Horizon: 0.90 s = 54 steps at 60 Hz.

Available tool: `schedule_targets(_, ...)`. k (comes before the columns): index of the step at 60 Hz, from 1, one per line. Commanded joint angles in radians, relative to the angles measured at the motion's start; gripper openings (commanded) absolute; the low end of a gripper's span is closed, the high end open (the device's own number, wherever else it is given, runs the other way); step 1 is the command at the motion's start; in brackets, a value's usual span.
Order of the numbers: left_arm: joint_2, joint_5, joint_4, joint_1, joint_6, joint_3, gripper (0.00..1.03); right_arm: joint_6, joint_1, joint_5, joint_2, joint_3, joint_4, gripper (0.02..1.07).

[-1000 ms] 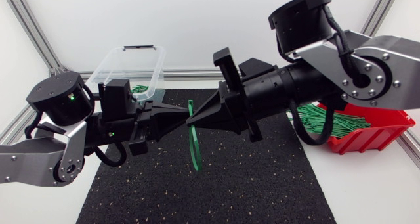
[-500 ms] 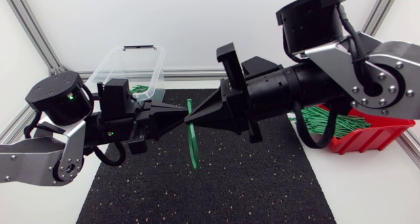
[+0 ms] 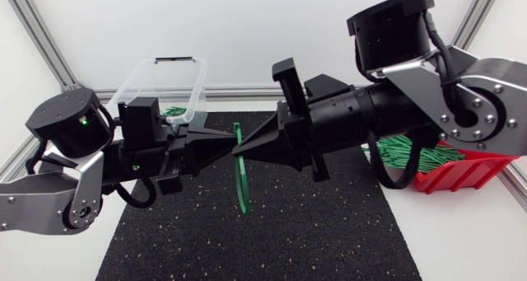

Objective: Take a green cable tie from the red box, thread the tail through the head to close it, then place it in the transparent bin on the left.

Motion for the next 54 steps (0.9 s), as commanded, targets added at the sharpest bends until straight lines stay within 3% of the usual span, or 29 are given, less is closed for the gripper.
schedule_targets(1,-0.019,-0.002,0.017,-0.004,-0.015,-0.026,0.04,0.036,0.002,0.002,-0.007,-0.024,0.014,0.07)
schedule_targets(54,-0.012,-0.002,0.017,-0.018,-0.002,-0.022,0.03,0.048,0.014,0.019,-0.026,-0.036,0.035,0.07)
